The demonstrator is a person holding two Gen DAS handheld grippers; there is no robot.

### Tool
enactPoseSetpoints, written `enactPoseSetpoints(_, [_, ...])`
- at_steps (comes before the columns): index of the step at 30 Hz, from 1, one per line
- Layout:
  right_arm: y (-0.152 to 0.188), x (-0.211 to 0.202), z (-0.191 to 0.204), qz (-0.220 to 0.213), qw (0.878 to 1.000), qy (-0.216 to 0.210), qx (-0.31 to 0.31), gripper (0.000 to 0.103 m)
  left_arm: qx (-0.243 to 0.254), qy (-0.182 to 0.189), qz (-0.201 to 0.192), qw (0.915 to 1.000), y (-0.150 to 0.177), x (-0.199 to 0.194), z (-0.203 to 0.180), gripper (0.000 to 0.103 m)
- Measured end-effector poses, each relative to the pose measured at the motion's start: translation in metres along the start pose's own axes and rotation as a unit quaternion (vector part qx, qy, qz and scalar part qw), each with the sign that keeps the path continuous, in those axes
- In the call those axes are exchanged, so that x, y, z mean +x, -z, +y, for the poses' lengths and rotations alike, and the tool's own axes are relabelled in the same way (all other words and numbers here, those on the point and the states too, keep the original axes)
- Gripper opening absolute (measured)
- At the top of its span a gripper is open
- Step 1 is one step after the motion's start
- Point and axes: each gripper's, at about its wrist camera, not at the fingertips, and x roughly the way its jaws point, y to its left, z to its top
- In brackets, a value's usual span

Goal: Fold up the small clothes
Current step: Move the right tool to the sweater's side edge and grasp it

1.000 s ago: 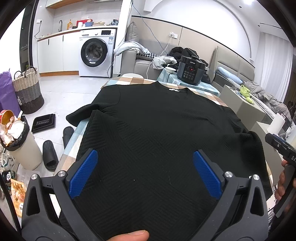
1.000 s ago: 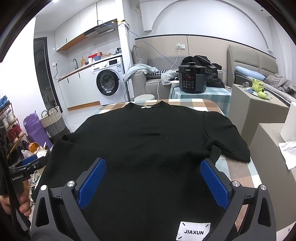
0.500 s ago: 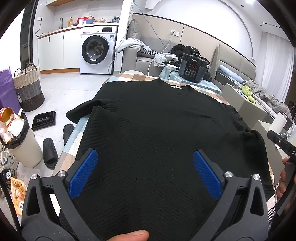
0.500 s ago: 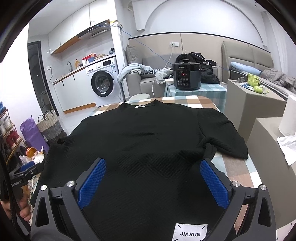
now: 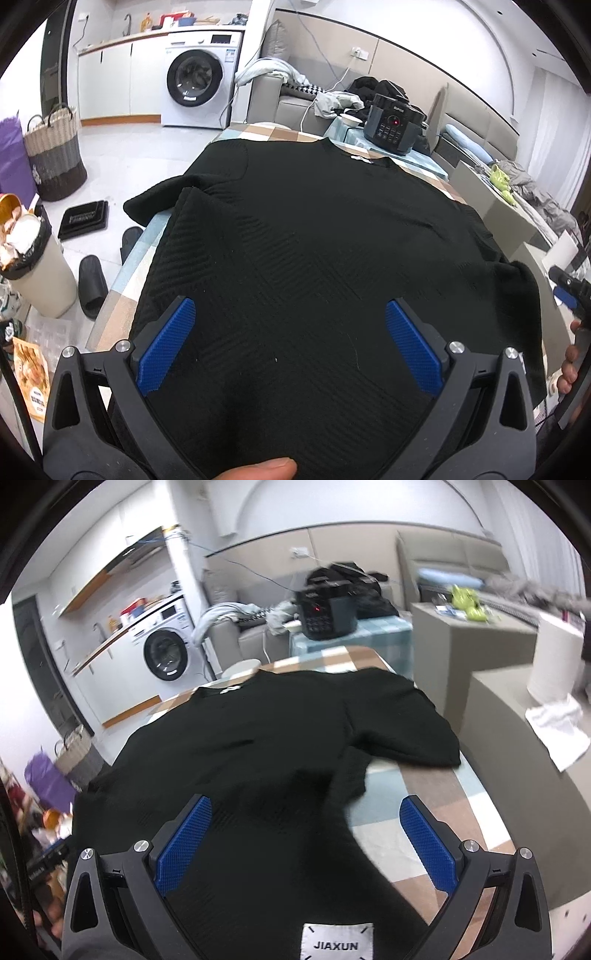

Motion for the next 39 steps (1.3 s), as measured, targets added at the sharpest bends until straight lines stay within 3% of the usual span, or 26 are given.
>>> enactPoseSetpoints(6, [-0.016,0.014,-0.031,0.015,0.998,0.018,0.051,0.103,0.012,-0.002,-0.004,0.9999,-0.024,0.012,-0.003,0.102])
enactPoseSetpoints(9, [-0.023,0.026,-0.057,0.020,0.994,-0.003,0.105,0.103,0.016,-0.001,-0.003,0.9999,-0.036,0.018,-0.008,0.102])
enactPoseSetpoints(12, [-0.030,0.040,-0.086,0.022,0.987,-0.004,0.161,0.096,0.018,-0.002,0.002,0.9998,-0.046,0.027,-0.014,0.102])
enactPoseSetpoints(17, [-0.039,0.058,-0.130,0.033,0.972,-0.010,0.232,0.093,0.024,0.000,0.005,0.9997,-0.054,0.037,-0.029,0.102])
enactPoseSetpoints(19, [-0.038,0.067,-0.152,0.040,0.960,-0.019,0.277,0.086,0.027,0.001,0.005,0.9996,-0.058,0.042,-0.034,0.102])
enactPoseSetpoints(22, [-0.039,0.077,-0.176,0.041,0.947,-0.034,0.318,0.085,0.033,-0.002,0.006,0.9994,-0.056,0.045,-0.042,0.102])
enactPoseSetpoints(30, [-0.050,0.094,-0.201,0.036,0.939,-0.022,0.340,0.083,0.037,-0.001,0.014,0.9992,-0.057,0.057,-0.054,0.102])
enactPoseSetpoints(33, [-0.055,0.098,-0.199,0.034,0.942,-0.013,0.334,0.081,0.037,-0.001,0.014,0.9992,-0.057,0.059,-0.055,0.102])
enactPoseSetpoints(36, [-0.057,0.101,-0.189,0.041,0.946,-0.005,0.321,0.070,0.035,0.002,0.018,0.9992,-0.055,0.062,-0.055,0.102])
enactPoseSetpoints(38, [-0.062,0.108,-0.184,0.049,0.951,0.018,0.305,0.046,0.037,0.003,0.018,0.9992,-0.055,0.064,-0.056,0.102])
enactPoseSetpoints(39, [-0.063,0.110,-0.181,0.053,0.953,0.036,0.297,0.042,0.037,0.004,0.017,0.9992,-0.055,0.064,-0.055,0.102])
